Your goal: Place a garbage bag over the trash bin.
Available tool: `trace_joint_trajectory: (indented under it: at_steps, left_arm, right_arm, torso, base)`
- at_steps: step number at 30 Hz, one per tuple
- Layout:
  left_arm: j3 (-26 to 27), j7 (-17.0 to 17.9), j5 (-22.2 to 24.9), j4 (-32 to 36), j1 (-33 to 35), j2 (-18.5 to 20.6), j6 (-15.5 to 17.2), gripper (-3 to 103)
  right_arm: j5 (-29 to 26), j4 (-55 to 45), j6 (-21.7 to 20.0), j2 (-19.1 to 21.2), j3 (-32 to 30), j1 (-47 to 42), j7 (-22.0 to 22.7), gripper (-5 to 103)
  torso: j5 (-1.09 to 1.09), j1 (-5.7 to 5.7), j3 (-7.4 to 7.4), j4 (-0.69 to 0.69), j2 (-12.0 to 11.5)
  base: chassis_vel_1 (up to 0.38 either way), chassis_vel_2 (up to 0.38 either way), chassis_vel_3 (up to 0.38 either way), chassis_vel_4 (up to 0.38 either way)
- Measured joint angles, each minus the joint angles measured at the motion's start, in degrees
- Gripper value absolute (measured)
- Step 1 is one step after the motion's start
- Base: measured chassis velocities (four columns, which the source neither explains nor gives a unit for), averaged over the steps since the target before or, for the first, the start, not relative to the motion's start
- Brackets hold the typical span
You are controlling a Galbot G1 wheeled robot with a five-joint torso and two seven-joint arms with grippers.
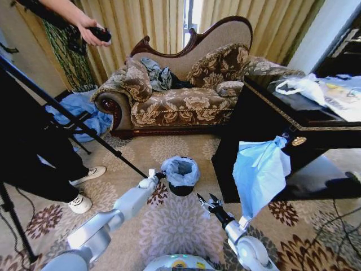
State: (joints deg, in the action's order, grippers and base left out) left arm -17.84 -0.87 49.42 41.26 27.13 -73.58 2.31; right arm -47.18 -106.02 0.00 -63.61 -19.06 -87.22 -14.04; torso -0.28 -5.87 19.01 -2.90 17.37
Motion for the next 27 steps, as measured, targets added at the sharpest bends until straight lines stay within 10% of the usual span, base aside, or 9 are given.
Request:
trace_joint_trajectory:
  at_steps: [27]
  left_arm:
    - [11.12,1.48,6.15,7.59,2.92,4.74,3.75,98]
  right_arm:
    - [-1.66,-2.06,1.98,1.23,-3.62,-4.79,-2.28,99]
  torso:
    - [-0.02,0.0,0.0,0.0,0.0]
  base:
    - [0.0,0.0,0.0,0.0]
